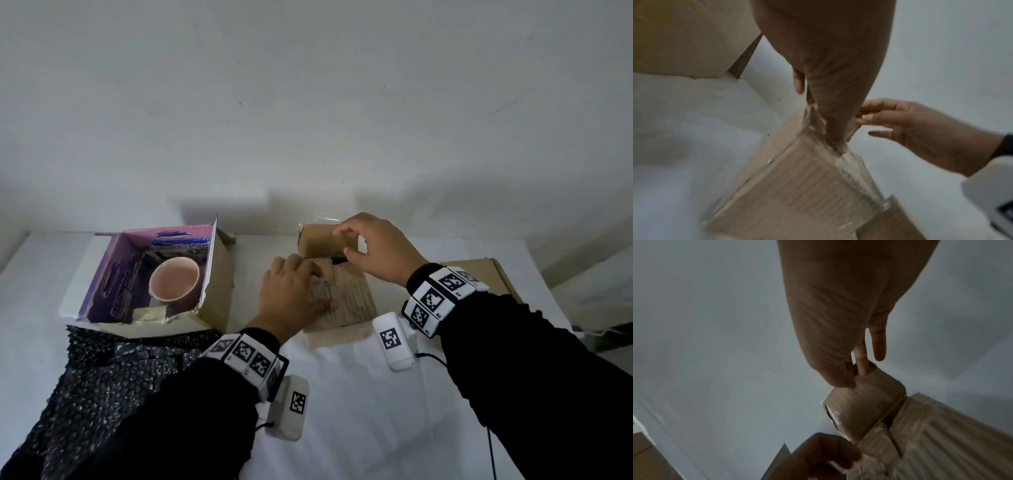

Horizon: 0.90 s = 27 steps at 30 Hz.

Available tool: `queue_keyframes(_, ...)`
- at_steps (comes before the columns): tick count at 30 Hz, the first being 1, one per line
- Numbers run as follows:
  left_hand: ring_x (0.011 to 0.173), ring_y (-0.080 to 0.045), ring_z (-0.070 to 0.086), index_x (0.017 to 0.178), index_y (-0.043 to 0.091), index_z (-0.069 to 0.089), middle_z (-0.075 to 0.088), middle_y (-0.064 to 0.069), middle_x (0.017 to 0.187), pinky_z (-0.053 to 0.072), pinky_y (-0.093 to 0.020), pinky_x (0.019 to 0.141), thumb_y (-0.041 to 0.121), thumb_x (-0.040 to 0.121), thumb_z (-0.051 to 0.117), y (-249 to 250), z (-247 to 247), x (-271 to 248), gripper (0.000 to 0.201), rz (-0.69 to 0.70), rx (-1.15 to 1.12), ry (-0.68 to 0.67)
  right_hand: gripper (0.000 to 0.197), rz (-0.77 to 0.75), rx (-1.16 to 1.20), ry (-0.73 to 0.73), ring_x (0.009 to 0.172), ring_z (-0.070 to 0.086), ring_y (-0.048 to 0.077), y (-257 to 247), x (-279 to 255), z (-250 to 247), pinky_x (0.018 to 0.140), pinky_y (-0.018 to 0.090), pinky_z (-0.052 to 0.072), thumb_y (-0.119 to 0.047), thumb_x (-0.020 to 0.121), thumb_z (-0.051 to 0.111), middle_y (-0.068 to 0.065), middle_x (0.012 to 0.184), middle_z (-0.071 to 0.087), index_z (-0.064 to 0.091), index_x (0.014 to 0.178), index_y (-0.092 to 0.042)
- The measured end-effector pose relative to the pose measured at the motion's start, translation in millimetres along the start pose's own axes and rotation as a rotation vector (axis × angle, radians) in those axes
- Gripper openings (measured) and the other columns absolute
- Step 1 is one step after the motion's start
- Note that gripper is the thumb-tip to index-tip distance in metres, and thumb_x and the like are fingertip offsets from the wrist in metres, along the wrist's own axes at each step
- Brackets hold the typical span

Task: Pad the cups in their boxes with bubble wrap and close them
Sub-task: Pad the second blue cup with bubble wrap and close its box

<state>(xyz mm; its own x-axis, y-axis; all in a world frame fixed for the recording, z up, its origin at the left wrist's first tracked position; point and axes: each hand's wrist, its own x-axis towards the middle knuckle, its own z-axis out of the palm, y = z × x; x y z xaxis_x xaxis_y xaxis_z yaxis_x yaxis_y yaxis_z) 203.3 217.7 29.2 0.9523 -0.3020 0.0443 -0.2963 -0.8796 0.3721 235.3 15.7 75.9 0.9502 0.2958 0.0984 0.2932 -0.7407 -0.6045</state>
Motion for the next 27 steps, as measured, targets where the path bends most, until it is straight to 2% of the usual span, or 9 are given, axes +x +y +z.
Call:
queue_keyframes(2,0.114,-0.022,0.043,0.126,0.022,0.045,0.045,0.0,0.124,0.042,-0.038,0.095,0.065,0.057,0.077,-3,11,-3,0.087,-0.164,-0.091,0.066,0.015,-0.017,-0.022,0.078,0.08,0.057,0.013,2,0,-4,0.074,0.038,0.051,-0.017,0.079,0.068,-0.006,0.089,0.057,0.055,0.086,-0.022)
queue_keyframes(4,0.129,-0.025,0.039,0.143,0.021,0.026,0.038,-0.004,0.141,0.039,-0.046,0.104,0.069,0.049,0.077,-10,18,-4,0.118,-0.281,-0.264,0.059,0.032,0.007,-0.076,0.141,0.068,0.048,0.016,4,1,-7,0.063,0.039,0.048,-0.021,0.075,0.073,-0.005,0.08,0.047,0.042,0.08,-0.021)
queue_keyframes(6,0.14,-0.027,0.03,0.152,0.023,0.002,0.027,-0.006,0.154,0.033,-0.051,0.11,0.068,0.049,0.081,-13,19,-4,0.137,-0.329,-0.34,0.0,0.043,0.027,-0.108,0.199,0.072,0.043,0.016,5,1,-8,0.062,0.036,0.045,-0.027,0.07,0.079,-0.005,0.087,0.043,0.04,0.088,-0.021)
queue_keyframes(8,0.144,-0.029,0.022,0.151,0.027,-0.012,0.019,-0.005,0.158,0.027,-0.053,0.113,0.068,0.048,0.082,-11,17,-3,0.146,-0.318,-0.328,-0.002,0.06,0.019,-0.084,0.203,0.09,0.046,0.015,5,0,-4,0.073,0.036,0.048,-0.031,0.065,0.083,-0.002,0.105,0.045,0.045,0.11,-0.021)
queue_keyframes(11,0.145,-0.029,0.019,0.15,0.03,-0.02,0.015,-0.004,0.16,0.022,-0.054,0.114,0.068,0.046,0.083,-10,15,-1,0.151,-0.294,-0.325,0.02,0.096,0.04,-0.057,0.117,0.115,0.045,0.017,1,2,2,0.095,0.038,0.039,-0.043,0.064,0.084,-0.002,0.131,0.049,0.03,0.143,-0.029)
queue_keyframes(16,0.142,-0.029,0.028,0.151,0.032,-0.009,0.021,-0.006,0.157,0.032,-0.055,0.109,0.068,0.046,0.082,-14,17,-3,0.144,-0.313,-0.37,-0.02,0.068,0.092,0.054,0.057,0.11,0.056,0.01,-6,-1,9,0.102,0.048,0.04,-0.052,0.075,0.075,-0.013,0.118,0.065,0.049,0.134,-0.033)
queue_keyframes(20,0.14,-0.028,0.031,0.15,0.035,-0.006,0.025,-0.007,0.156,0.036,-0.056,0.107,0.07,0.046,0.081,-14,20,-4,0.14,-0.308,-0.405,-0.021,0.109,0.295,0.138,-0.092,0.127,0.048,0.023,-11,1,8,0.106,0.048,0.038,-0.072,0.064,0.069,0.0,0.141,0.052,0.015,0.151,-0.035)
queue_keyframes(24,0.136,-0.028,0.039,0.148,0.041,-0.007,0.029,-0.007,0.153,0.041,-0.055,0.103,0.071,0.045,0.08,-16,19,-5,0.138,-0.324,-0.441,-0.053,0.076,0.391,0.402,-0.156,0.11,0.058,0.015,-18,4,4,0.086,0.024,0.045,-0.042,0.077,0.078,-0.001,0.116,0.061,0.043,0.141,-0.024)
queue_keyframes(27,0.128,-0.025,0.048,0.147,0.044,-0.005,0.038,-0.004,0.148,0.046,-0.054,0.098,0.07,0.045,0.08,-15,18,-6,0.135,-0.313,-0.463,-0.057,0.054,0.365,0.597,-0.131,0.09,0.066,0.011,-21,2,1,0.074,0.017,0.045,-0.02,0.079,0.08,0.001,0.099,0.069,0.057,0.127,-0.019)
